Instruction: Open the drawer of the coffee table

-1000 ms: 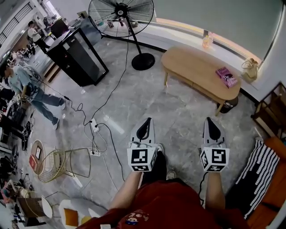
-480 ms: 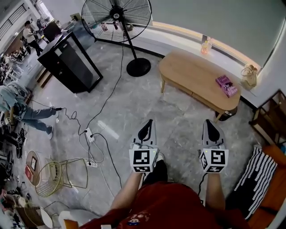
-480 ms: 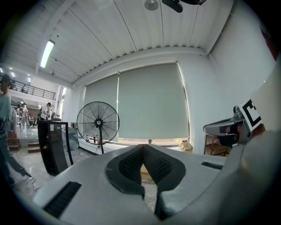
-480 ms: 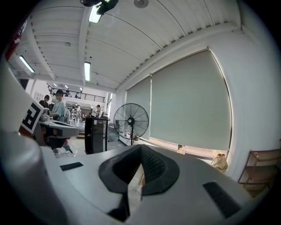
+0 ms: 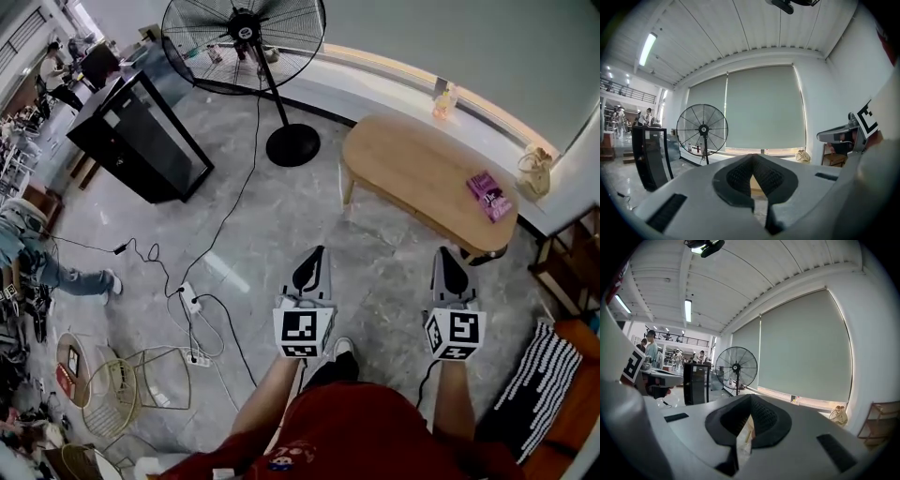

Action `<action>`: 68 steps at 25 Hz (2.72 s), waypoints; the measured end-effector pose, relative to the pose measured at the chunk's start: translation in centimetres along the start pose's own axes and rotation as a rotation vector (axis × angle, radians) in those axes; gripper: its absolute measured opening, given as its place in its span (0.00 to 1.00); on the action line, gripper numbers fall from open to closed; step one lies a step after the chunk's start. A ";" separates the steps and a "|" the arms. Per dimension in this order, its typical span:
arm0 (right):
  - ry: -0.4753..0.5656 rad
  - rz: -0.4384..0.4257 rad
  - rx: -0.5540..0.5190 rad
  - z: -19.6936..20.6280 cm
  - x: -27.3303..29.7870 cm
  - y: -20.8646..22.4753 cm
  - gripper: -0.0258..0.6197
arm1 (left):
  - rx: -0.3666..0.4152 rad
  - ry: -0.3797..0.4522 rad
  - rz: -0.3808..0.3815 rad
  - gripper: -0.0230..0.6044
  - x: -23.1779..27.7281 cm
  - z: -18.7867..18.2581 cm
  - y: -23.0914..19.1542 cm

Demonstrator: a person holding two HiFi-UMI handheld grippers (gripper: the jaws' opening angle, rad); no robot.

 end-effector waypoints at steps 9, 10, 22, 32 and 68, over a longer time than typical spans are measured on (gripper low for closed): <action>-0.013 0.063 -0.007 0.9 6.4 0.0 0.03 | 0.001 -0.003 0.072 0.05 7.2 1.3 -3.8; -0.015 0.070 -0.008 1.0 6.7 0.1 0.03 | -0.002 0.000 0.077 0.05 7.8 1.3 -3.9; -0.008 0.126 0.004 2.6 11.6 6.4 0.03 | 0.010 -0.004 0.131 0.05 16.9 2.3 -1.4; 0.037 0.122 0.030 2.0 18.5 16.5 0.03 | 0.012 0.016 0.122 0.05 28.0 1.0 3.0; 0.031 0.232 -0.011 2.7 27.6 13.1 0.03 | 0.023 0.093 0.247 0.05 37.2 1.3 -5.3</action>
Point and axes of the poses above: the fingertips, and each gripper's own axes: x forward along the fingers, y to its right, z out of its underside, the point moved 7 cm from there along -x, backward along the fingers, and after that the axes turned 13 degrees about y, right-handed, at the moved point
